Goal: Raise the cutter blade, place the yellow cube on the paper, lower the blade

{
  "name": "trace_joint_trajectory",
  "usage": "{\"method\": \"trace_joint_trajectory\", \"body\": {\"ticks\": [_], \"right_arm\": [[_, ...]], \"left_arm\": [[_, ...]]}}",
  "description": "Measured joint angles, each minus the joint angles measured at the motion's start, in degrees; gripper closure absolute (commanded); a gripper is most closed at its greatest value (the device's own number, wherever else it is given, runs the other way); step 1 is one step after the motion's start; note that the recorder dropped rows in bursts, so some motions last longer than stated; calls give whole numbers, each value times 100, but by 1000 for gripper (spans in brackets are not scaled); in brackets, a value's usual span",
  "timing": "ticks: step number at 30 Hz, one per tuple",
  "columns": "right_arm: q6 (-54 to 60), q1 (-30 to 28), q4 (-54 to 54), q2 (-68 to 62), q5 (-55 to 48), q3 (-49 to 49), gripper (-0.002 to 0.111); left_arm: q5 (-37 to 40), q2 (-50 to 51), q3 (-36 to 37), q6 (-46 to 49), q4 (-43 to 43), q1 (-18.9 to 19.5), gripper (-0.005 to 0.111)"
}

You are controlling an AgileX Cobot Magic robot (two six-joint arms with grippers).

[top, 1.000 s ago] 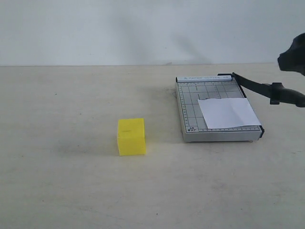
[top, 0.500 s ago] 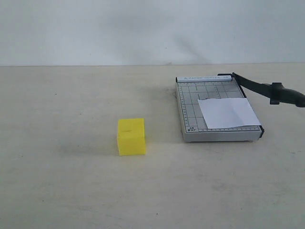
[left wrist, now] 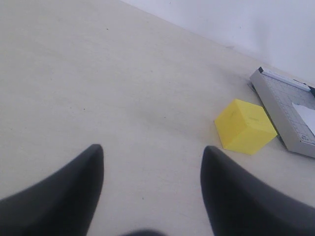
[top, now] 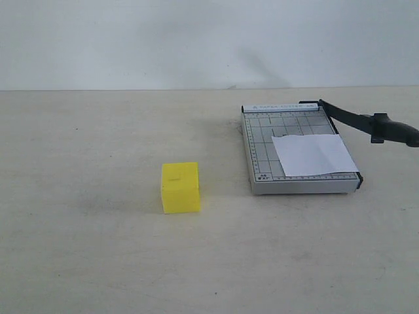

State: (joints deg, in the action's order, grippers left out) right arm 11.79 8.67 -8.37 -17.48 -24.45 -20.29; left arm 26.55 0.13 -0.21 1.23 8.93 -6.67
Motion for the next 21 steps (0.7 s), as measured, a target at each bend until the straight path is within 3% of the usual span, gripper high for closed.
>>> {"method": "trace_joint_trajectory", "body": {"ticks": [14, 21], "right_arm": [[-52, 0, 0, 0, 61, 37, 108], [-52, 0, -13, 137, 814, 865, 108]], "left_arm": [[0, 0, 0, 0, 0, 0, 51], [0, 0, 0, 0, 0, 0, 51]]}}
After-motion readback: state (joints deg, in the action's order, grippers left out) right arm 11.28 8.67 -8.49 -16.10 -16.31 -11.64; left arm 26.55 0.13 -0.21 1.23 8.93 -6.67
